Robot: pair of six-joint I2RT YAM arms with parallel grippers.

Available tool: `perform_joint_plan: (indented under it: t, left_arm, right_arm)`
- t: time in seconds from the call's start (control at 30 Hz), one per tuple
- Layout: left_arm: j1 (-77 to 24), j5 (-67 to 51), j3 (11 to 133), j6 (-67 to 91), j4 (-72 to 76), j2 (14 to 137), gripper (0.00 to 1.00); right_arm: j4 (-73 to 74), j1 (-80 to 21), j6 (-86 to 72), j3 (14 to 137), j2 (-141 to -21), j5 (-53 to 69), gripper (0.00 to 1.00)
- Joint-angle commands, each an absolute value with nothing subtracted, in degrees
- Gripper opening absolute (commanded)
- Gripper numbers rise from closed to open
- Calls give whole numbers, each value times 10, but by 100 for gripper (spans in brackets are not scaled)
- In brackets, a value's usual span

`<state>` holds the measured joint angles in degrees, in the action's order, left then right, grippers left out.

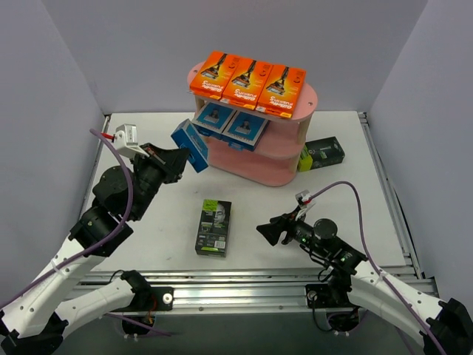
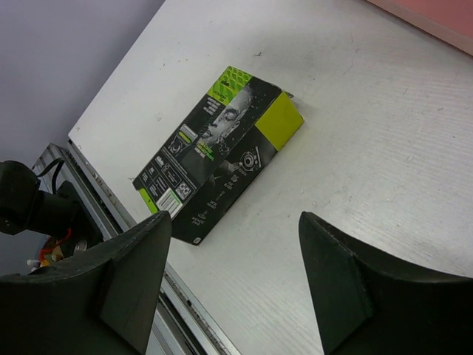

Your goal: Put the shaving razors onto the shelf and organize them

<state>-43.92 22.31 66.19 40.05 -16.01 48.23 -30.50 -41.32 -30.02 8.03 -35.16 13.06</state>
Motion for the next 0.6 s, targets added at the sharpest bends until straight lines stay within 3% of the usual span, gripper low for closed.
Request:
perform_joint_plan:
  t: [0.0,0.57]
  left_arm:
    - [-425,203,656,420,-26,478,2]
    - [-416,168,608,412,150,510,2]
  right_arm:
    - [-350,-417,-301,73,-359,142,65]
    - [-401,-417,-301,42,-386,161,66]
